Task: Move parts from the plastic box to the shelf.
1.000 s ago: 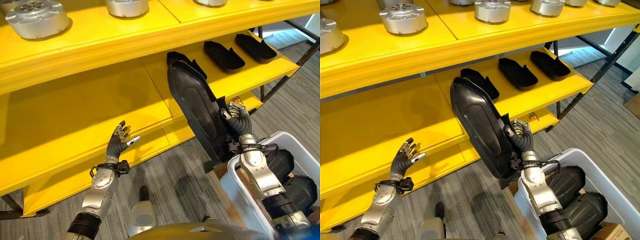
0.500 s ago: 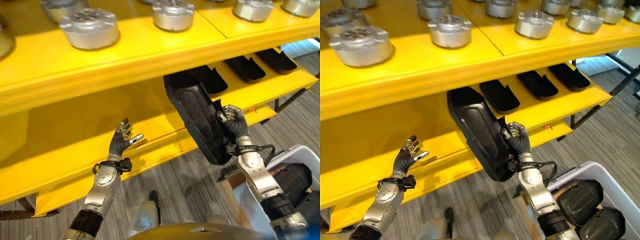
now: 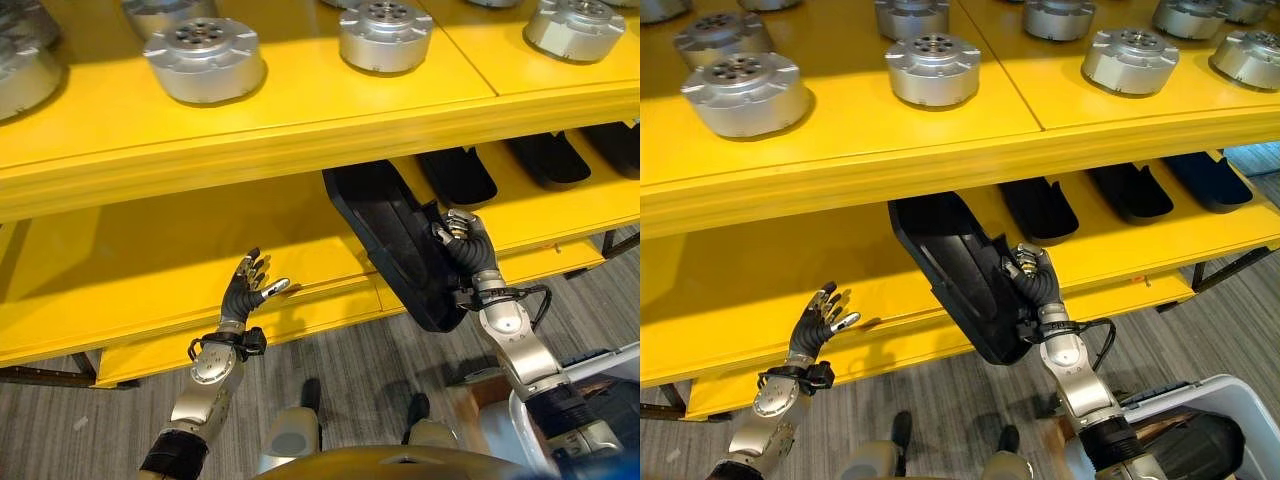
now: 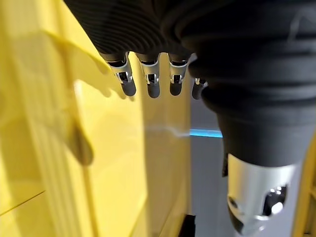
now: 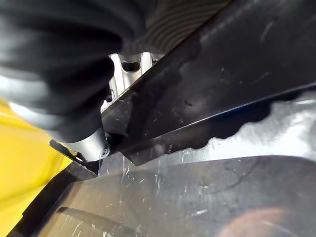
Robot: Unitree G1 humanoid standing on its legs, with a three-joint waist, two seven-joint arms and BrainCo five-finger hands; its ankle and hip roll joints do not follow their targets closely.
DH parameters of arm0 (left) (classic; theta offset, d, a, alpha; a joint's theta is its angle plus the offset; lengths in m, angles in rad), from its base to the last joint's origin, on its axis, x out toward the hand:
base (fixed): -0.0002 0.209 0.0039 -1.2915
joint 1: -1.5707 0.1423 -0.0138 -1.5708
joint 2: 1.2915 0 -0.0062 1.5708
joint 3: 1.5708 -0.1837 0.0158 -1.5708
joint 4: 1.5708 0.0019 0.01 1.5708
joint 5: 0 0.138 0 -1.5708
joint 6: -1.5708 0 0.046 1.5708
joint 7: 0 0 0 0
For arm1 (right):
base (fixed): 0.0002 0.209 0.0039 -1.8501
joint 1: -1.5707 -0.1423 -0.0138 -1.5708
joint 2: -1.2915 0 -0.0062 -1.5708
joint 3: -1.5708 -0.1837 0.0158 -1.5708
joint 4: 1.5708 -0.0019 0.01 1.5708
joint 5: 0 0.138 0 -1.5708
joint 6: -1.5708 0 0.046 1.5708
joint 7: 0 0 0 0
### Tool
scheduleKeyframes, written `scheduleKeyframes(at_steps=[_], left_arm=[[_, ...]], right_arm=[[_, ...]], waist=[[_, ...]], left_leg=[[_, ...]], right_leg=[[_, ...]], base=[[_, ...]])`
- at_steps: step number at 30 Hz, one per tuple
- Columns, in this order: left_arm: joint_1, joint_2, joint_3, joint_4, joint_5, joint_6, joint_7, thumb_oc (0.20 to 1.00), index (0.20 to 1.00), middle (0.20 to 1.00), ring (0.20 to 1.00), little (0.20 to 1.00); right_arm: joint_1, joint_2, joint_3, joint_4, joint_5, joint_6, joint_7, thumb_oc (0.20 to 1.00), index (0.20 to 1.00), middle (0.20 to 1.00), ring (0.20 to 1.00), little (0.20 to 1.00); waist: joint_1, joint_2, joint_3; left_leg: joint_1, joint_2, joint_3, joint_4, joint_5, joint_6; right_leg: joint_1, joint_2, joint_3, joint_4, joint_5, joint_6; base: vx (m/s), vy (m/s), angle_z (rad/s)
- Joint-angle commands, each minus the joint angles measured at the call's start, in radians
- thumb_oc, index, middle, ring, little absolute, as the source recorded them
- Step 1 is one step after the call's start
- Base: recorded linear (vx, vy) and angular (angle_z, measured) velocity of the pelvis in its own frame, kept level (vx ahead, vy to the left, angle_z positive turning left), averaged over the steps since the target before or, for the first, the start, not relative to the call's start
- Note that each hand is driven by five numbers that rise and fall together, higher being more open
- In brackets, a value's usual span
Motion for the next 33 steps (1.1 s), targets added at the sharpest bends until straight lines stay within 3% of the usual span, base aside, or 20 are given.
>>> scheduleKeyframes(at_steps=[1,13,19,33], left_arm=[[-0.033,0.029,0.01,-0.073,-0.017,-0.04,-0.027,1.0,1.0,1.0,1.0,1.0],[-0.012,0.05,-0.015,-0.093,-0.04,-0.03,-0.043,1.0,1.0,1.0,1.0,1.0],[-0.042,0.074,-0.055,-0.107,-0.075,-0.034,-0.035,1.0,1.0,1.0,1.0,1.0],[-0.179,0.127,-0.186,-0.137,-0.122,-0.044,-0.001,1.0,1.0,1.0,1.0,1.0]], right_arm=[[-0.099,0.014,-0.022,-0.048,0.061,-0.075,0.005,0.2,0.2,0.2,0.2,0.2],[-0.269,0.046,0.067,0.089,0.139,-0.064,0.006,0.2,0.2,0.2,0.2,0.2],[-0.51,0.114,0.168,0.289,0.123,-0.032,-0.029,0.2,0.2,0.2,0.2,0.2],[-0.925,0.106,0.144,0.579,0.195,-0.015,-0.175,0.2,0.2,0.2,0.2,0.2]], waist=[[0.015,-0.032,-0.019],[0.049,-0.008,-0.012],[0.093,0.017,0.05],[0.196,0.1,0.219]], left_leg=[[0.025,0.062,0.06,0.05,-0.061,-0.021],[0.033,0.079,0.051,0.029,-0.045,-0.029],[-0.027,0.07,0.023,0.075,-0.041,-0.036],[-0.272,0.011,-0.092,0.245,-0.04,-0.047]], right_leg=[[-0.007,-0.073,-0.025,0.092,-0.02,0.048],[-0.02,-0.07,-0.037,0.141,-0.052,0.037],[-0.075,-0.09,-0.043,0.228,-0.071,0.035],[-0.234,-0.158,-0.096,0.435,-0.14,0.024]], base=[[0.03,-0.1,-0.09],[0.0,-0.039,-0.03],[-0.1,-0.011,0.12],[-0.1,-0.012,0.3]])
